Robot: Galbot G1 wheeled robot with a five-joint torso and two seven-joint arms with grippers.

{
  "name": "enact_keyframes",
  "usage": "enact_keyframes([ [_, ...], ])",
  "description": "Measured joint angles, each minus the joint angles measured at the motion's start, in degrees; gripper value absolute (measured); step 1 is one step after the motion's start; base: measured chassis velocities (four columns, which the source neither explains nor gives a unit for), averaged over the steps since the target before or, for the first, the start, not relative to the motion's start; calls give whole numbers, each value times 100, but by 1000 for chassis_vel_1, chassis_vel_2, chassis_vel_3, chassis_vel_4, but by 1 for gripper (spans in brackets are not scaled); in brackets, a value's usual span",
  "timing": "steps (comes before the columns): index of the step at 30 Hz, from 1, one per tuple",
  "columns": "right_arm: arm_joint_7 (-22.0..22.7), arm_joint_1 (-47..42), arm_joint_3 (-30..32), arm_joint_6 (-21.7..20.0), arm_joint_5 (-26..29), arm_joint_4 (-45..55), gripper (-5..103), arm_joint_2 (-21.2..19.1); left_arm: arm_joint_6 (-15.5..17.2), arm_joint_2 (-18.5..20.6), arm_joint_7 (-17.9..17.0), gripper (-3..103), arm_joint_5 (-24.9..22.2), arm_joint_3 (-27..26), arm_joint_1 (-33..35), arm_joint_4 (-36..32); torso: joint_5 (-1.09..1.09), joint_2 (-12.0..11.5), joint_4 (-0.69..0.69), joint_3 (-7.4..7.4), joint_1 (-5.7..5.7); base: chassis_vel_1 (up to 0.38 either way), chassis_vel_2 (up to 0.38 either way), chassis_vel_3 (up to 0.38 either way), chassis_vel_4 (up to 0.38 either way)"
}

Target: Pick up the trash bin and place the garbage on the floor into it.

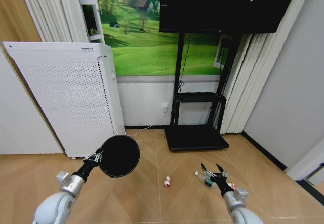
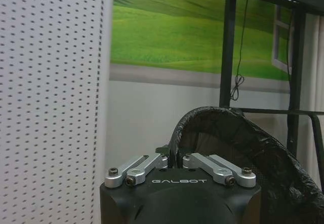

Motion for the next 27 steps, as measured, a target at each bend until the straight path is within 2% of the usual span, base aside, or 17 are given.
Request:
enact_keyframes([
  [4,15,-3,26,-197,-65,85,100,58,16,291,-33,8,-9,605,-721,470,-1,0,-1,1,1,0,0,0,0],
  [7,23,1,28,-243,-79,99,100,78,16,320,-59,8,-3,781,-928,604,-1,0,-2,1,1,0,0,0,0],
  [13,-19,231,-116,-438,-403,-38,100,146,59,300,-160,8,-55,1503,-1587,1112,-1,0,-1,1,1,0,0,0,0],
  [17,-96,371,-264,-499,-555,-183,100,184,72,276,-211,8,-54,1703,-1703,1190,-1,-1,0,1,1,0,0,0,0],
  [27,-110,515,-428,-493,-625,-472,100,220,148,349,-220,8,-148,1737,-1641,1188,0,0,0,1,1,-28,26,29,-23],
])
